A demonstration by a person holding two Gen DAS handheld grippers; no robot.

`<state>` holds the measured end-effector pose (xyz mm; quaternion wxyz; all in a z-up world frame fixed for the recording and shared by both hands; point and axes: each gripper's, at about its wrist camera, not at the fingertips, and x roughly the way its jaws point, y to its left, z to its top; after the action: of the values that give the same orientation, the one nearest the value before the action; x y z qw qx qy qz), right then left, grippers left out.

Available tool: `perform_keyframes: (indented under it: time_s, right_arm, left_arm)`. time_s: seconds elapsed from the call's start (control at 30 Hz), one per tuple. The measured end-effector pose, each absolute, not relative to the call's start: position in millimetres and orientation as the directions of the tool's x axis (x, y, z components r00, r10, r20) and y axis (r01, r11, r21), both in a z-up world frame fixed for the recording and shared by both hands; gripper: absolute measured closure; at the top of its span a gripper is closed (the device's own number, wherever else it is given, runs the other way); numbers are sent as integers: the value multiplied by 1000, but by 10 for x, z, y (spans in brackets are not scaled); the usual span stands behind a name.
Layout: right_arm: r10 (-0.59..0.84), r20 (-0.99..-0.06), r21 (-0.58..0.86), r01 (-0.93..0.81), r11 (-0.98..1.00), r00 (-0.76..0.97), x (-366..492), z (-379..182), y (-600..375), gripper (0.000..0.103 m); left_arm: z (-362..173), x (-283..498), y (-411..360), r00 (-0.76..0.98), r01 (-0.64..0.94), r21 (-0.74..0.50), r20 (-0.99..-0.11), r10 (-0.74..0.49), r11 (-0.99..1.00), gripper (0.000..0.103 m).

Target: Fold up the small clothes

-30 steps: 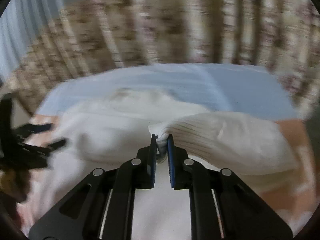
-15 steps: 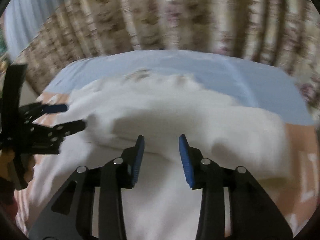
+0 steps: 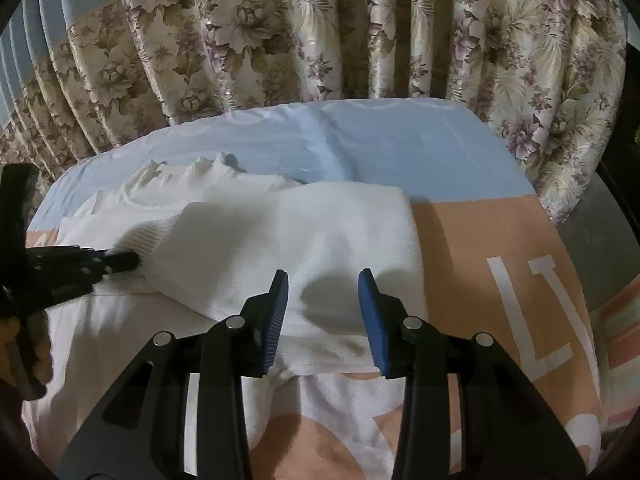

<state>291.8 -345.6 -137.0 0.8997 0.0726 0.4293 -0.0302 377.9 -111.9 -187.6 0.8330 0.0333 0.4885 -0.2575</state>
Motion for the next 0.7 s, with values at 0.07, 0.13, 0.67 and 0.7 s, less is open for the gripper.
perform_keyframes:
  time_s: [0.07, 0.13, 0.67, 0.7]
  right_arm:
    - [-2, -771, 107, 132, 986, 637, 2922, -1357, -3478, 64]
    - [-13, -769, 114, 158, 981, 639, 2924, -1358, -3543, 56]
    - [46, -809, 183, 177, 967, 586, 3262, -1584, -3518, 95]
    - [44, -791, 185, 170, 968, 610, 3233, -1535, -3502, 95]
  left_arm:
    - [-1737, 3714, -1052, 438, 468, -162, -812, -387, 869, 92]
    - [-1599, 3659, -975, 473, 472, -143, -791, -387, 870, 92]
    - [-1553, 3580, -339, 554, 376, -82, -778, -295, 923, 92]
    - [-1461, 3567, -288, 583, 368, -76, -758, -293, 927, 92]
